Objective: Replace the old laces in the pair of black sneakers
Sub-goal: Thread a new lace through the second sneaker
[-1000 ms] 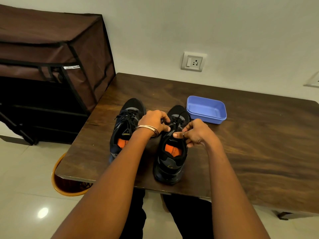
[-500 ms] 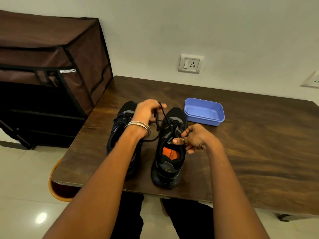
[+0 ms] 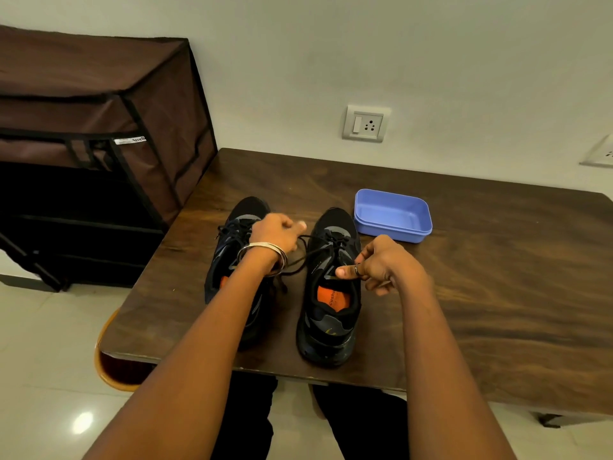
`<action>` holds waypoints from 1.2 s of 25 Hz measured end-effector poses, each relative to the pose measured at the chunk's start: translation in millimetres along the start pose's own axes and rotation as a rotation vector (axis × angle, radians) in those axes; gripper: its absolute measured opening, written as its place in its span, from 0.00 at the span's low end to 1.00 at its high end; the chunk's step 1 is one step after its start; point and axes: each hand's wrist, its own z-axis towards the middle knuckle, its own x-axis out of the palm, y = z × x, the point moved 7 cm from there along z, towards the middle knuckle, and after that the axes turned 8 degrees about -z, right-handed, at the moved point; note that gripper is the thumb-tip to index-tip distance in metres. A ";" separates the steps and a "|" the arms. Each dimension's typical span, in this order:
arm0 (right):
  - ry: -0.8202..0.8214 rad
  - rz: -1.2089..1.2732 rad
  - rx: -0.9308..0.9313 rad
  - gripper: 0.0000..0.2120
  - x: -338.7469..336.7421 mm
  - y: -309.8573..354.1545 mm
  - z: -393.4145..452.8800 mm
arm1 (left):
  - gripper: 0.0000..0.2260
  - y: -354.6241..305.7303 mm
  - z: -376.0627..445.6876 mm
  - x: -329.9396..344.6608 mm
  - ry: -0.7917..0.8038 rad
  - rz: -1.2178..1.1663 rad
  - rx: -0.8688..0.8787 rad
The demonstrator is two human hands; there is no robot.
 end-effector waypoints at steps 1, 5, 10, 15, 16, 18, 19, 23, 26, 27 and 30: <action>-0.020 -0.045 -0.004 0.25 -3.9 1.5 -1.3 | 0.14 9.9 4.0 9.3 0.050 0.121 -0.046; -0.003 -0.030 -0.047 0.15 -6.0 5.6 -4.4 | 0.15 23.9 4.0 31.2 0.159 0.076 -0.242; 0.033 0.020 -0.029 0.14 -6.1 0.4 -4.6 | 0.25 -1.8 -10.9 34.5 0.215 -0.273 -0.219; -0.420 0.294 -0.169 0.16 -43.5 10.1 -7.7 | 0.15 -52.0 -15.0 18.8 0.093 -0.517 0.042; -0.447 0.393 -0.203 0.14 -47.3 16.2 -12.0 | 0.11 -62.3 -18.8 20.2 0.108 -0.521 0.110; -0.328 0.644 -0.236 0.15 -43.1 31.6 -18.4 | 0.08 -78.9 -28.2 31.1 0.210 -0.476 0.246; -0.234 0.772 -0.235 0.17 -38.7 38.7 -22.1 | 0.08 -84.2 -32.4 38.3 0.271 -0.449 0.299; -0.094 1.150 -0.240 0.11 -35.0 47.7 -27.1 | 0.08 -86.2 -35.0 51.7 0.375 -0.323 0.373; -0.261 1.371 -0.292 0.09 -54.1 34.0 -28.2 | 0.09 -69.0 -20.4 40.4 0.216 -0.195 0.346; -0.334 1.400 -0.276 0.11 -59.9 26.2 -28.5 | 0.09 -61.0 -14.0 32.7 0.135 -0.173 0.325; -0.573 1.266 -0.207 0.15 -75.5 -2.1 -25.2 | 0.11 -32.9 5.6 5.5 -0.110 -0.209 0.225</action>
